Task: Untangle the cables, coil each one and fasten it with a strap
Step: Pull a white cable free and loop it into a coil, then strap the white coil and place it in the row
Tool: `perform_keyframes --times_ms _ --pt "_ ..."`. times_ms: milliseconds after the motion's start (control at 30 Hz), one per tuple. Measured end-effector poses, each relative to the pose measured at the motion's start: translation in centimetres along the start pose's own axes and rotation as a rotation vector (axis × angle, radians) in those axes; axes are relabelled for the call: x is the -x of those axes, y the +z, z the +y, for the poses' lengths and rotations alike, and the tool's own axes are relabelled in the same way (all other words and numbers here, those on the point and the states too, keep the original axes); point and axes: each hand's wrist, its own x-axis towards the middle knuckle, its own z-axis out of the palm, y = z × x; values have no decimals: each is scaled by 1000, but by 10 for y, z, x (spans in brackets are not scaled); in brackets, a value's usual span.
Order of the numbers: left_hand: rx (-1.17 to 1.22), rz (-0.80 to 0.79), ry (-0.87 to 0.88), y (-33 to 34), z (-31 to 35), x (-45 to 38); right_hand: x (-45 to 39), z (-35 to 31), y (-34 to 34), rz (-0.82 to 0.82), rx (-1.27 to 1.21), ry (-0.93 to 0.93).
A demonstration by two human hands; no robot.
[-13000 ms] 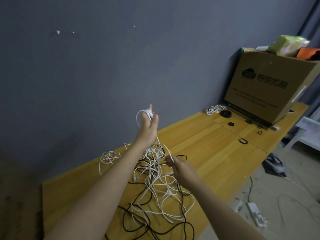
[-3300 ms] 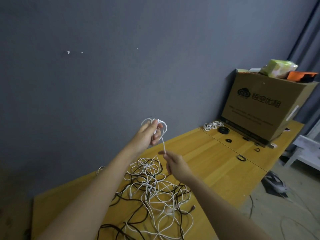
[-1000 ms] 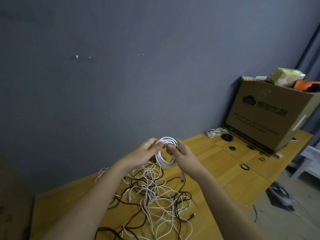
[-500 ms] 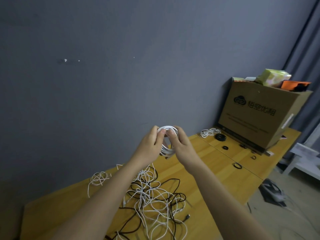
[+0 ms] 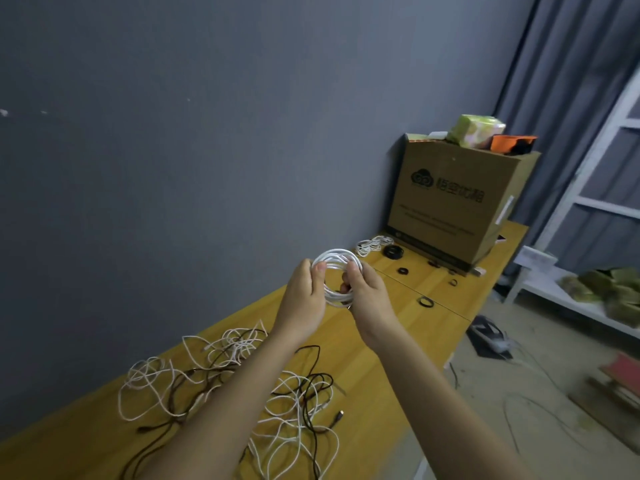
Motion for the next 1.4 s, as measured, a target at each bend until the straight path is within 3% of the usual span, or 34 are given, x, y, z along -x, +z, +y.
perform_keyframes --times_ms 167,433,767,1100,1233,1400 --pt "-67 -78 63 34 -7 -20 -20 11 -44 20 -50 18" --pt "109 -377 -160 131 -12 -76 -81 46 -146 28 -19 24" --pt "192 -283 -262 311 7 -138 -172 70 -302 -3 254 75" --pt "114 -255 -259 429 -23 -243 -300 113 -389 -30 345 120" --pt "105 -317 -248 478 -41 -306 -373 137 -421 13 237 196" --pt "251 -432 -372 539 -65 -374 -454 164 -460 102 260 212"
